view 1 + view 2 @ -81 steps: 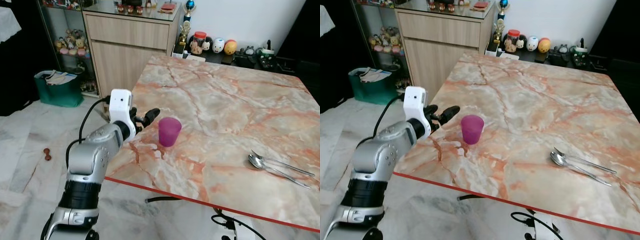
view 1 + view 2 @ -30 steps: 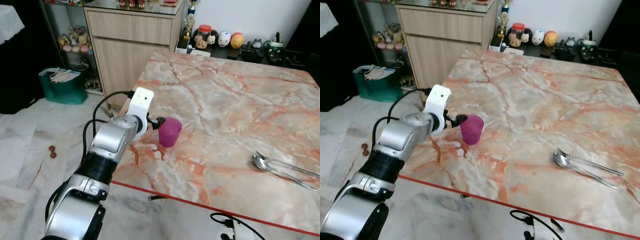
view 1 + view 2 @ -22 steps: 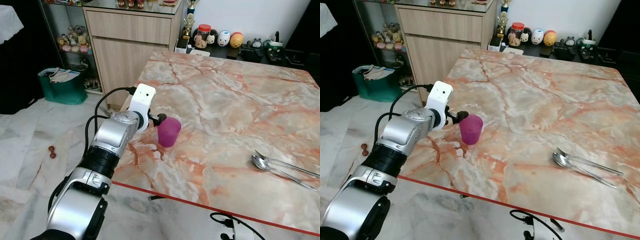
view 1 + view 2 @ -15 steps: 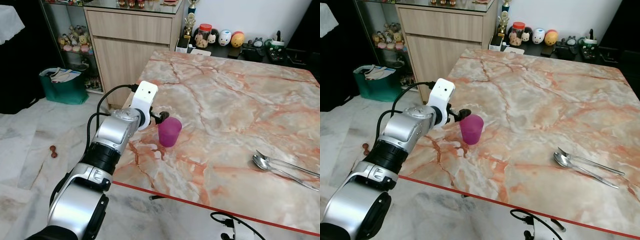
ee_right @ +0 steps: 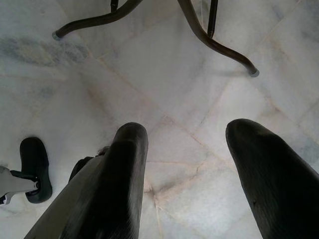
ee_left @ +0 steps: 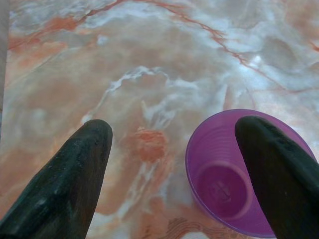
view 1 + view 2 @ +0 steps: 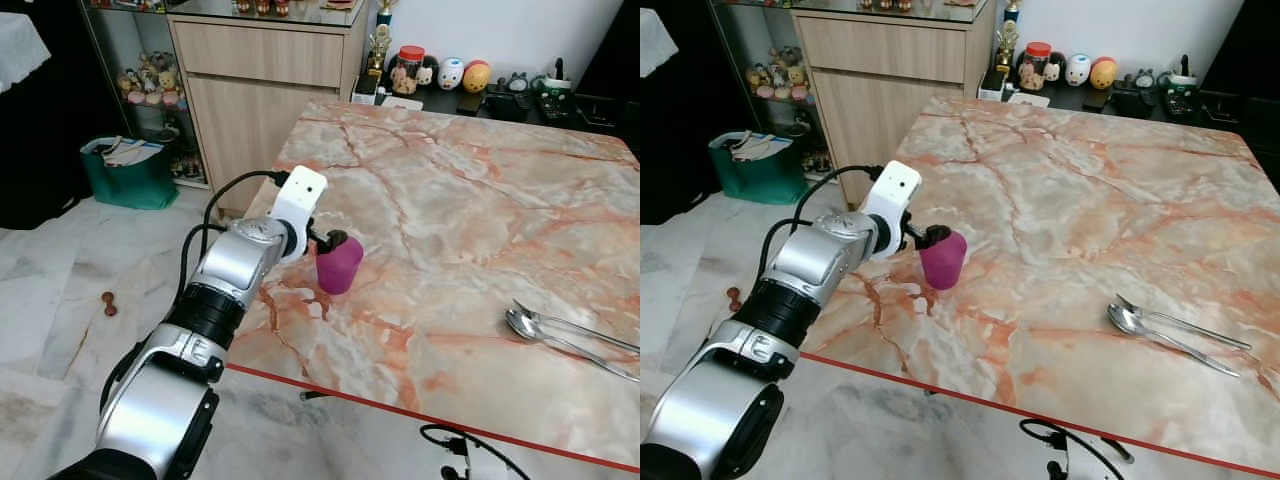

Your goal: Setting the table

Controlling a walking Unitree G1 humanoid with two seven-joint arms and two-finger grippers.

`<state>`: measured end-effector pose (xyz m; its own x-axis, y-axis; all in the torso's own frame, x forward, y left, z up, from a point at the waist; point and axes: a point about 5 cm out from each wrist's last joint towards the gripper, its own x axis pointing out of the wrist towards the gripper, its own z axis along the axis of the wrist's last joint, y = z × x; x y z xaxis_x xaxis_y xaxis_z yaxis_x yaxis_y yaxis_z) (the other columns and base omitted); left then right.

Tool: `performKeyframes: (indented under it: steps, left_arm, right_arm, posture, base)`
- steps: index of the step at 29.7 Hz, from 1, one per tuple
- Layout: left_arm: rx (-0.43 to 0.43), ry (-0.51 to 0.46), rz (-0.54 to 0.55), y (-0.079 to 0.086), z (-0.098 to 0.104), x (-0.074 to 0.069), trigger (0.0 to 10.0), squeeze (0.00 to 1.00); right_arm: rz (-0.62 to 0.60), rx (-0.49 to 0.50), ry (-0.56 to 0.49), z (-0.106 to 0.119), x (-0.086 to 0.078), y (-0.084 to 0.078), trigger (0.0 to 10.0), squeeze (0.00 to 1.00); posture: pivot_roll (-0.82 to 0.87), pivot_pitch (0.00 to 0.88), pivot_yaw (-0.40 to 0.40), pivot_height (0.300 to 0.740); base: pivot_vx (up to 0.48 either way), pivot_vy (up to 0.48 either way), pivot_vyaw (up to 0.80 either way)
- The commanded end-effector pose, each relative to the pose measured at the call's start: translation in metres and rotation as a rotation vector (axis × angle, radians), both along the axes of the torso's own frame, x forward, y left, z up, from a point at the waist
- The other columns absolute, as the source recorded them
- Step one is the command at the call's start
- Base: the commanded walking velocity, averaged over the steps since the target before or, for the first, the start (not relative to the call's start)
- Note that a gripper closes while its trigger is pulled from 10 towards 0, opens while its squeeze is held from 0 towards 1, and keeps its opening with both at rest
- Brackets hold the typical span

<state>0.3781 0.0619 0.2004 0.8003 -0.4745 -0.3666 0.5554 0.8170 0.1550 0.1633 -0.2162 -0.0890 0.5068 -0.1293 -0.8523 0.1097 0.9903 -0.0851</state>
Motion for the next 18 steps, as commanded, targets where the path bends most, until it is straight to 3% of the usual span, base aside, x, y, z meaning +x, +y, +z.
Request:
performKeyframes:
  steps: [1, 18]
  left_arm:
    - [0.012, -0.011, -0.022, -0.003, 0.001, -0.001, 10.0, 0.0]
    - [0.046, 0.03, -0.026, -0.002, -0.018, -0.003, 10.0, 0.0]
  right_arm:
    - [-0.01, 0.0, 0.001, 0.0, 0.0, -0.001, 10.0, 0.0]
    - [0.006, -0.003, 0.001, 0.001, 0.001, -0.001, 10.0, 0.0]
  posture:
    - [0.16, 0.0, -0.041, 0.707]
    - [0.15, 0.0, -0.041, 0.707]
  base:
    - [0.0, 0.0, 0.0]
    - [0.0, 0.0, 0.0]
